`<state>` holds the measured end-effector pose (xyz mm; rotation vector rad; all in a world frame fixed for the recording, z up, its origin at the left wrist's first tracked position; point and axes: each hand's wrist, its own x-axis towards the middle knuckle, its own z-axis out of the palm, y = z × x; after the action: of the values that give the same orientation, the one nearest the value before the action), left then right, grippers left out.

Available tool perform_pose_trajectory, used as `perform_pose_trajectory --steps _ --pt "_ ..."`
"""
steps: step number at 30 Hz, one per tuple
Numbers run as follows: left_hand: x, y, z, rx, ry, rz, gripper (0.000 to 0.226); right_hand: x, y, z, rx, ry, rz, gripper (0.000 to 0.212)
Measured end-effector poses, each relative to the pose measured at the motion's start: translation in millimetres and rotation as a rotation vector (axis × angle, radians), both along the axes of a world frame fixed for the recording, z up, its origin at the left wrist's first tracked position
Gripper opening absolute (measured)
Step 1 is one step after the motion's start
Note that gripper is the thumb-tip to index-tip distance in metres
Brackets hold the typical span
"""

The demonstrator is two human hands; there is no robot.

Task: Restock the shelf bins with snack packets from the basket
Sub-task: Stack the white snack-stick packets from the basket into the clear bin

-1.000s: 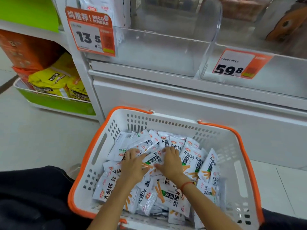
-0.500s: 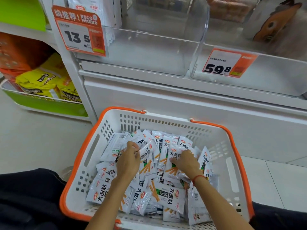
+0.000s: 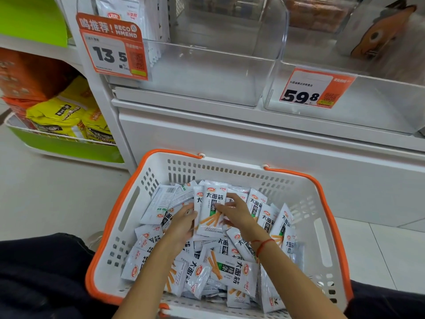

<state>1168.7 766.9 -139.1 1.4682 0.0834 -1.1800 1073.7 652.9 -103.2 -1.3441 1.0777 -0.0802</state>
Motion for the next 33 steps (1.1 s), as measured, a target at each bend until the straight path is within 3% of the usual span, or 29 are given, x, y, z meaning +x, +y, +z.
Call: perform_pose_trajectory --steps 4,9,13,15,18,20,22,24,26,28,30,33 --pt "0.2 -0.9 -2.5 -0.008 0.019 -0.042 0.027 -3.5 3.7 1.5 0.027 -0.026 0.069 0.049" --pt "-5.3 -8.6 8.2 0.014 -0.034 -0.063 0.027 1.1 17.2 -4.0 -0.205 -0.037 0.052 0.038" --pt "-1.5 -10.8 -0.8 0.08 -0.114 -0.065 0.037 0.9 1.3 10.1 -0.167 0.022 0.219 0.036" --pt "1.0 -9.1 0.3 0.087 -0.117 -0.035 0.041 -7.7 -25.4 17.2 -0.294 0.204 0.277 0.031" --pt "1.6 -6.9 7.4 0.104 -0.122 0.01 0.037 -40.5 -63.3 13.9 -0.674 0.738 0.358 0.023" --pt "0.9 -6.6 9.9 0.097 -0.12 -0.003 0.036 -61.1 -69.1 6.5 -0.623 1.008 0.428 0.039" --pt "1.2 -7.5 6.6 0.098 -0.122 -0.014 0.038 -68.6 -56.3 -4.1 -0.437 1.096 0.413 0.059" --pt "1.2 -11.1 1.1 0.116 -0.124 -0.033 0.04 -62.2 -34.8 -17.4 -0.434 1.098 0.38 0.071" --pt "0.4 -12.6 -7.3 0.129 -0.13 -0.045 0.041 -45.0 -10.4 -26.4 -0.582 1.037 0.412 0.067" --pt "-0.2 -11.1 -6.2 0.133 -0.121 -0.05 0.04 -27.2 9.7 -28.4 -0.678 0.888 0.512 0.06" --pt "-1.8 -6.7 0.7 0.14 -0.116 -0.029 0.031 -15.3 20.3 -28.5 -0.647 0.707 0.596 0.057" --pt "0.5 -1.0 5.5 0.171 -0.116 -0.003 0.019 -16.3 24.6 -26.7 -0.775 0.612 0.578 0.06"
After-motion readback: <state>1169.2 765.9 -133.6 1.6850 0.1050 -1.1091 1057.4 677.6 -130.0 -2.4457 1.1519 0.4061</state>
